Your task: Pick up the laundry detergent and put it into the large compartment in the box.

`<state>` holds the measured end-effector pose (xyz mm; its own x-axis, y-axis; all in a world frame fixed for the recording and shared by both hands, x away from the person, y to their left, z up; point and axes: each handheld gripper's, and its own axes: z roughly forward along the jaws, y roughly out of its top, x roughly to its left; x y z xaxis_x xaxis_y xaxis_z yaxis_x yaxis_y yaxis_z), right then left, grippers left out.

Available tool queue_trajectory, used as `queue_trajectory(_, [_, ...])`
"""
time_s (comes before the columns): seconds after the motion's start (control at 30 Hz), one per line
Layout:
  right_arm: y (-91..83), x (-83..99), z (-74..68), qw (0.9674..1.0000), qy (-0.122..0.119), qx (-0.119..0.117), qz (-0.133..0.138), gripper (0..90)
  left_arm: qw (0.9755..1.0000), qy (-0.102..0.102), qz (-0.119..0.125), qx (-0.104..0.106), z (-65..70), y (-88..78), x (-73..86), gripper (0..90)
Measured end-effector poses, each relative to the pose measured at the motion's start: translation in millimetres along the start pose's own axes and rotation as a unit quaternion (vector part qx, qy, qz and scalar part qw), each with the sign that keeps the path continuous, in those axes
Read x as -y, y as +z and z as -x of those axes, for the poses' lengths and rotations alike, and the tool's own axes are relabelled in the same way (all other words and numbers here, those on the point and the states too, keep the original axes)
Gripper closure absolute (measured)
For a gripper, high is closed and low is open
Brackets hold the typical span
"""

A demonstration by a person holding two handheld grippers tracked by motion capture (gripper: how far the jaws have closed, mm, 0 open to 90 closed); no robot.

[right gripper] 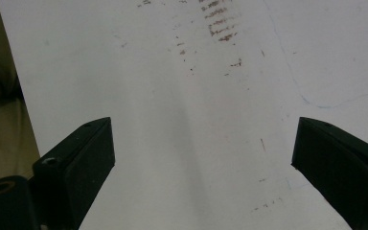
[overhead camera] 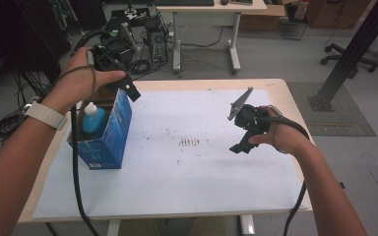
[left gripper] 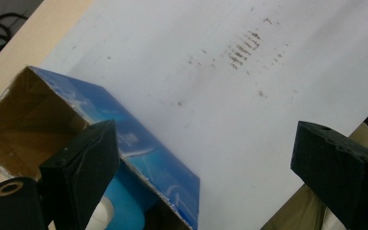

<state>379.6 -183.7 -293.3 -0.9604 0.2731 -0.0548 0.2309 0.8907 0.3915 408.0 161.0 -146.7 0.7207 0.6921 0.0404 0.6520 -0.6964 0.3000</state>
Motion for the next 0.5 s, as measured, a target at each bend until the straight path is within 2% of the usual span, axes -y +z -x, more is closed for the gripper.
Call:
queue_trajectory(0.27, [0.5,0.1,1.5,1.0000,0.004,-0.002,-0.002,7.5,0.9989,0.042,-0.009,0.020,5.3,6.2,-6.7,9.8])
queue_trajectory(0.5, [-0.4,-0.6,3.1,1.0000,0.006,-0.002,-0.002,7.5,0.9949,0.089,-0.019,0.043,14.2,11.0,-11.2,9.7])
